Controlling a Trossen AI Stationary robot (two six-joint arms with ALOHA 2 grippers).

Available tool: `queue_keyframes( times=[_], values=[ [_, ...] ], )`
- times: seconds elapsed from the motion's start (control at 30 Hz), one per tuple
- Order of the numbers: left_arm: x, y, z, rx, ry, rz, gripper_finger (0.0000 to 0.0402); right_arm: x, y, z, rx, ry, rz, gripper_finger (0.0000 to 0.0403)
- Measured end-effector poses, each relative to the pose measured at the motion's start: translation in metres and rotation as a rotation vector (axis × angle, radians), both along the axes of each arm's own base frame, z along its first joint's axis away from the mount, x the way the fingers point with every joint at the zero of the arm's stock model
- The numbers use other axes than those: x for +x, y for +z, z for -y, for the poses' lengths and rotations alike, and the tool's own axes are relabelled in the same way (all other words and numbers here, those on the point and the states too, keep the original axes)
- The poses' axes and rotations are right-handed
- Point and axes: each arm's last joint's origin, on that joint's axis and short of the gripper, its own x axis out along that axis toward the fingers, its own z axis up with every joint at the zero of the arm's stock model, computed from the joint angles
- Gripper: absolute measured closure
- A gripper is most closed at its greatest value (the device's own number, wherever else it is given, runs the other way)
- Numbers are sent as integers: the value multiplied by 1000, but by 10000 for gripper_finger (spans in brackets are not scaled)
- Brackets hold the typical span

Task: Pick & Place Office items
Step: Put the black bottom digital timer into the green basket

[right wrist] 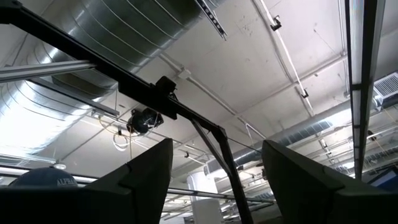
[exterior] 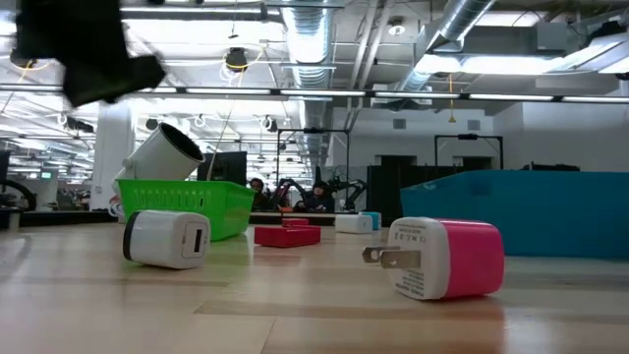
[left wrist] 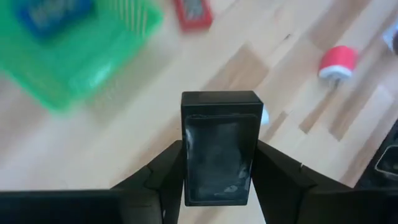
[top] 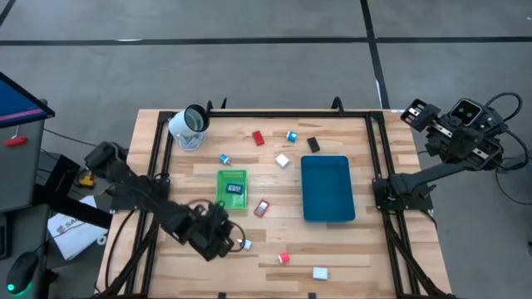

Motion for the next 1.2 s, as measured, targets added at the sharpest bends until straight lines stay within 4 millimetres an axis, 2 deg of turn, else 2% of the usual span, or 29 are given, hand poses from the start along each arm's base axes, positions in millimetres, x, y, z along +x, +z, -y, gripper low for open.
queue_keyframes(
  times=[0.17,0.4,0.57,0.73,0.87,1.07,1.2],
  values=[
    [10,19,-39,152,-170,3,229,0,0,0,-15,-22,5,163],
    [24,34,-113,250,-415,-71,249,0,0,0,-30,-45,10,163],
    [26,34,-160,276,-585,-126,230,1,0,0,-44,-65,9,163],
    [22,24,-194,239,-662,-228,237,2,-1,0,-59,-86,7,163],
    [24,14,-203,195,-712,-271,247,7,-2,-1,-67,-88,-14,163],
    [43,-13,-189,195,-802,-346,228,16,-4,-4,-78,-92,-39,163],
    [54,-30,-184,190,-819,-368,237,17,-4,-4,-79,-92,-41,163]
  ],
)
